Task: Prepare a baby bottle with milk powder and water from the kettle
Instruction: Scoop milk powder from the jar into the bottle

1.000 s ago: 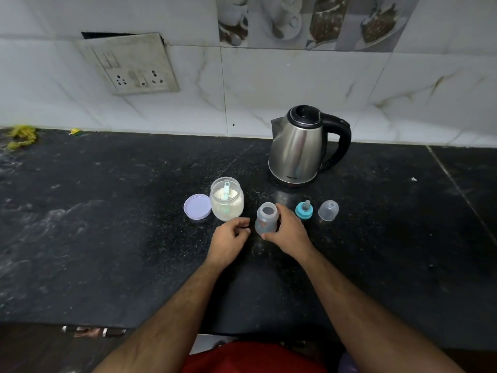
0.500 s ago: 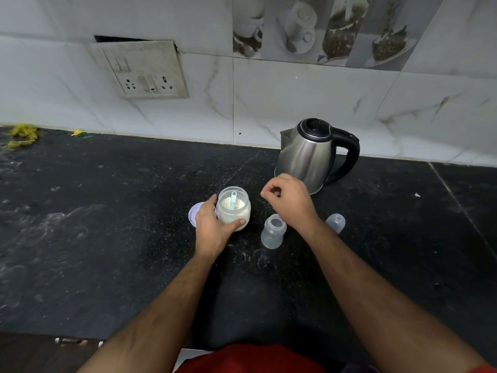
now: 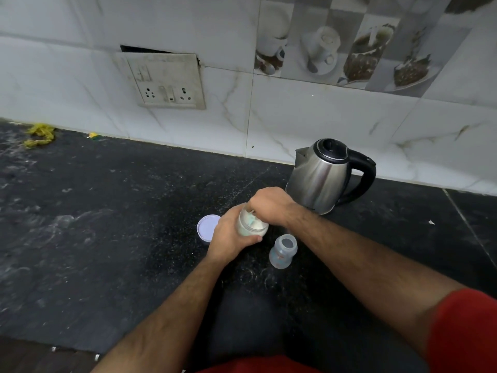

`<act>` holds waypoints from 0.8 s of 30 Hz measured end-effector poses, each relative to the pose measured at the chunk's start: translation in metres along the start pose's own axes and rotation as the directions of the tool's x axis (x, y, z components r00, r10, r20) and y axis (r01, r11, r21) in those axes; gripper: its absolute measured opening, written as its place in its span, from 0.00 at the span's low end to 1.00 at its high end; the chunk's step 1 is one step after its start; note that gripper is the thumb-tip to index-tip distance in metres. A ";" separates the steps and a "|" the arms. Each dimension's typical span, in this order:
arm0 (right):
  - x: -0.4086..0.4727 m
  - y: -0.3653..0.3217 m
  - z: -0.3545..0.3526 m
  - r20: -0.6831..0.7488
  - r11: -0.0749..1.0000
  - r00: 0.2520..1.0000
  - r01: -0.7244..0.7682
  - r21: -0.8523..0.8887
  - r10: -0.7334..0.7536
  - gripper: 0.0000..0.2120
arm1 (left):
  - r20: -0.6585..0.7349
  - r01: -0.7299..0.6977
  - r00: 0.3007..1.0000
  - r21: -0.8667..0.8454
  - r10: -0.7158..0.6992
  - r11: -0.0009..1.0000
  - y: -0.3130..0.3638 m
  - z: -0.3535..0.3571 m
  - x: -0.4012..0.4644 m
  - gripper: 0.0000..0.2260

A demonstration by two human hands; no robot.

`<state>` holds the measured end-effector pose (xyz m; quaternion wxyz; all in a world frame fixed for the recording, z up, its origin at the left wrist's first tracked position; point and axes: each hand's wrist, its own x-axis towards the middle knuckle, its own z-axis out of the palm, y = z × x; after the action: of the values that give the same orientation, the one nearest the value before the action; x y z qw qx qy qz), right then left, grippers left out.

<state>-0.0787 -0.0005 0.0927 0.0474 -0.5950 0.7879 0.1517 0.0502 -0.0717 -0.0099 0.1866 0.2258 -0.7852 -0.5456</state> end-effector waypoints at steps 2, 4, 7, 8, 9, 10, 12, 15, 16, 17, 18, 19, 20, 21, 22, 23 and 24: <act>0.000 -0.003 0.001 -0.008 0.994 1.000 -0.018 -0.111 0.018 0.11 | 0.013 0.006 1.000 0.011 -0.006 1.000 0.001 0.001 0.002 0.36; -0.001 -0.009 0.004 0.000 0.985 0.998 -0.067 -0.157 0.068 0.09 | 0.029 0.013 1.000 0.015 -0.013 1.000 0.001 0.001 0.004 0.37; -0.002 -0.017 0.010 0.025 0.980 0.991 -0.128 -0.153 0.134 0.08 | 0.048 0.017 0.999 0.040 -0.019 0.999 0.000 -0.001 0.006 0.39; -0.002 -0.018 0.011 0.024 0.979 0.990 -0.137 -0.153 0.142 0.08 | 0.052 0.016 0.998 0.050 -0.019 0.999 0.000 -0.001 0.006 0.39; -0.002 -0.019 0.011 0.022 0.977 0.988 -0.146 -0.153 0.151 0.08 | 0.054 0.014 0.998 0.061 -0.017 0.998 0.000 -0.001 0.007 0.40; -0.003 -0.019 0.011 0.020 0.976 0.987 -0.153 -0.154 0.158 0.08 | 0.054 0.011 0.998 0.070 -0.015 0.998 0.001 -0.001 0.007 0.40; -0.004 -0.019 0.010 0.017 0.976 0.988 -0.152 -0.155 0.157 0.07 | 0.057 0.009 0.998 0.074 -0.013 0.997 0.002 -0.001 0.008 0.40; -0.008 -0.015 0.007 0.009 0.980 0.993 -0.115 -0.165 0.118 0.07 | 0.060 0.014 0.998 0.071 -0.019 0.997 0.001 -0.001 0.007 0.39; -0.010 -0.012 0.006 0.009 0.983 0.995 -0.095 -0.159 0.098 0.06 | 0.063 0.016 0.998 0.067 -0.020 0.998 0.001 -0.001 0.006 0.39; -0.011 -0.010 0.004 0.010 0.986 0.997 -0.075 -0.146 0.078 0.06 | 0.066 0.018 0.998 0.063 -0.022 0.998 0.001 -0.001 0.005 0.39; -0.013 -0.007 0.002 0.007 0.990 0.998 -0.064 -0.125 0.066 0.06 | 0.068 0.022 0.997 0.057 -0.026 0.998 0.001 -0.001 0.005 0.38; -0.015 -0.005 0.000 -0.005 0.994 0.998 -0.063 -0.094 0.063 0.06 | 0.068 0.028 0.997 0.049 -0.031 0.998 0.001 -0.001 0.005 0.38; -0.017 -0.003 -0.002 -0.018 0.996 0.998 -0.068 -0.055 0.067 0.06 | 0.067 0.032 0.997 0.041 -0.035 0.999 0.002 -0.001 0.005 0.37; -0.019 -0.002 -0.003 -0.032 0.997 0.997 -0.075 -0.010 0.074 0.06 | 0.066 0.034 0.997 0.035 -0.036 0.999 0.001 -0.001 0.005 0.37; -0.020 0.000 -0.005 -0.044 0.996 0.995 -0.086 0.036 0.087 0.04 | 0.063 0.034 0.997 0.033 -0.036 0.999 0.001 -0.001 0.004 0.36; -0.021 0.002 -0.006 -0.059 0.991 0.993 -0.101 0.086 0.106 0.03 | 0.059 0.033 0.998 0.033 -0.035 0.999 0.002 -0.002 0.004 0.36; -0.022 0.003 -0.007 -0.071 0.982 0.988 -0.127 0.142 0.138 0.04 | 0.057 0.030 0.998 0.036 -0.032 0.999 0.002 -0.002 0.003 0.35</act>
<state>-0.0750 0.0181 0.1054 0.0461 -0.5421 0.8356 0.0762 0.0487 -0.0742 -0.0071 0.1513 0.2255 -0.7960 -0.5409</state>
